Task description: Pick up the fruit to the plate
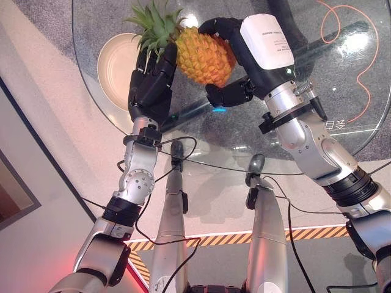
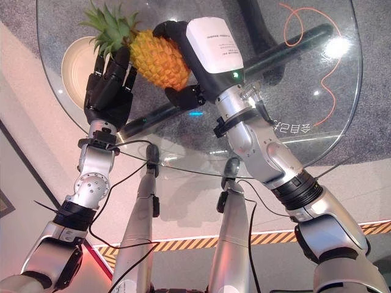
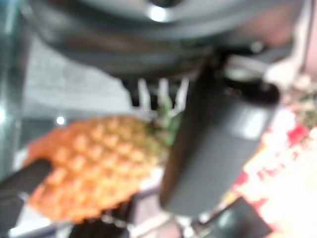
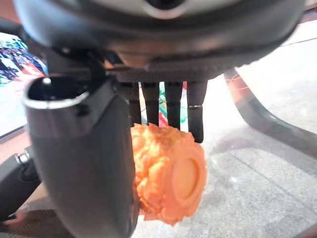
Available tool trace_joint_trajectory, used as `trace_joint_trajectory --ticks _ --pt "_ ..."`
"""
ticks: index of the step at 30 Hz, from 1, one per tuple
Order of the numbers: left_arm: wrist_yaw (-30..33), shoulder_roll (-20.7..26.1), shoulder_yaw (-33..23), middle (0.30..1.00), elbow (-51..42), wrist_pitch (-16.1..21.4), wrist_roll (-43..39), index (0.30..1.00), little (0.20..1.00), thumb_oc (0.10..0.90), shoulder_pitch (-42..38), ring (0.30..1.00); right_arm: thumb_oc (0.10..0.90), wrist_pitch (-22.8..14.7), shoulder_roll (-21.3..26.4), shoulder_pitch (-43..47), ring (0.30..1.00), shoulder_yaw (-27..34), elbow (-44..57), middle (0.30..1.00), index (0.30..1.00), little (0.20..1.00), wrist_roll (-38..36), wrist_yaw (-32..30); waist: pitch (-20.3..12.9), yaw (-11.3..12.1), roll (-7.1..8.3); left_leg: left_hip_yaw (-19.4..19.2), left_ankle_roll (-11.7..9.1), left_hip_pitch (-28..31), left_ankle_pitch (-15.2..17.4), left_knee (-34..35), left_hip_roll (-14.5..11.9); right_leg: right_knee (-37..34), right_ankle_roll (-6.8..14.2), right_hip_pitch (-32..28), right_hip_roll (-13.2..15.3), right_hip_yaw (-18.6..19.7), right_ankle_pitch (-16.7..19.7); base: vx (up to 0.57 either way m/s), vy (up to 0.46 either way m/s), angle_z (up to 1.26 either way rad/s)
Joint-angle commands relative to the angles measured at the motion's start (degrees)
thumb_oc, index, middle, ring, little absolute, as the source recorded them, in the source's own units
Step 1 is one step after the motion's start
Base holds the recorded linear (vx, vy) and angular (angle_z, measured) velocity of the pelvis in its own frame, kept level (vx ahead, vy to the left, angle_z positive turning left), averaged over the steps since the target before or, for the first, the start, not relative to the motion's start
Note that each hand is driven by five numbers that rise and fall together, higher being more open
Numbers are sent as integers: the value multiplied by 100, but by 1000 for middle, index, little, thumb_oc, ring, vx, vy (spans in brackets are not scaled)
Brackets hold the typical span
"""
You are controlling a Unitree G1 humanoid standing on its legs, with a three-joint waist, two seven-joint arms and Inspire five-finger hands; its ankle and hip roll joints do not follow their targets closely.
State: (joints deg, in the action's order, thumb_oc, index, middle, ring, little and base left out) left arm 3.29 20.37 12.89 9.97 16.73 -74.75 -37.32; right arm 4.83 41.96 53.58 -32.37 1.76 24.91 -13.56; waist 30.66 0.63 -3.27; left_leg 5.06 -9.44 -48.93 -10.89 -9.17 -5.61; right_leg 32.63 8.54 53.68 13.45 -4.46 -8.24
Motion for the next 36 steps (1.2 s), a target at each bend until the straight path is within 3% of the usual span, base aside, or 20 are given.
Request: trace_joint_trajectory --ticks 1,8,9,10,11,36 --pt "-262 110 -143 900 -950 576 -57 900 900 800 -571 900 100 -872 24 821 300 -273 1238 300 300 200 376 -38 -87 28 324 -429 419 148 612 -559 421 -1646 -40 -733 -465 -414 1098 0 0 0" --pt "-405 88 -142 900 -995 748 -206 900 900 800 -592 900 100 -1025 94 918 300 -394 1229 300 300 200 399 14 -87 36 338 -419 417 140 625 -572 432 -1660 -43 -737 -464 -421 1090 0 0 0" --pt "-470 86 -142 613 -1015 802 -214 613 565 465 -586 613 100 -1019 106 925 300 -395 1240 300 300 200 386 25 -87 36 342 -415 417 138 625 -576 436 -1659 -43 -736 -465 -421 1092 0 0 0" --pt "-489 85 -143 547 -1019 836 -212 547 488 388 -584 547 100 -1018 111 928 300 -396 1244 300 300 200 381 28 -87 36 342 -414 417 138 624 -577 437 -1660 -44 -737 -466 -420 1093 0 0 0" --pt "-523 85 -143 300 -1028 917 -211 300 200 100 -590 300 100 -1025 120 938 300 -404 1236 300 300 200 354 30 -87 38 345 -411 414 144 628 -581 436 -1663 -44 -747 -462 -420 1092 0 0 0" --pt "-842 15 -208 300 -967 1183 -147 300 200 100 -741 300 100 -1027 47 940 300 -294 1123 300 300 200 379 -199 -87 4 387 -399 409 100 619 -580 440 -1681 -46 -692 -494 -375 1118 0 0 0"
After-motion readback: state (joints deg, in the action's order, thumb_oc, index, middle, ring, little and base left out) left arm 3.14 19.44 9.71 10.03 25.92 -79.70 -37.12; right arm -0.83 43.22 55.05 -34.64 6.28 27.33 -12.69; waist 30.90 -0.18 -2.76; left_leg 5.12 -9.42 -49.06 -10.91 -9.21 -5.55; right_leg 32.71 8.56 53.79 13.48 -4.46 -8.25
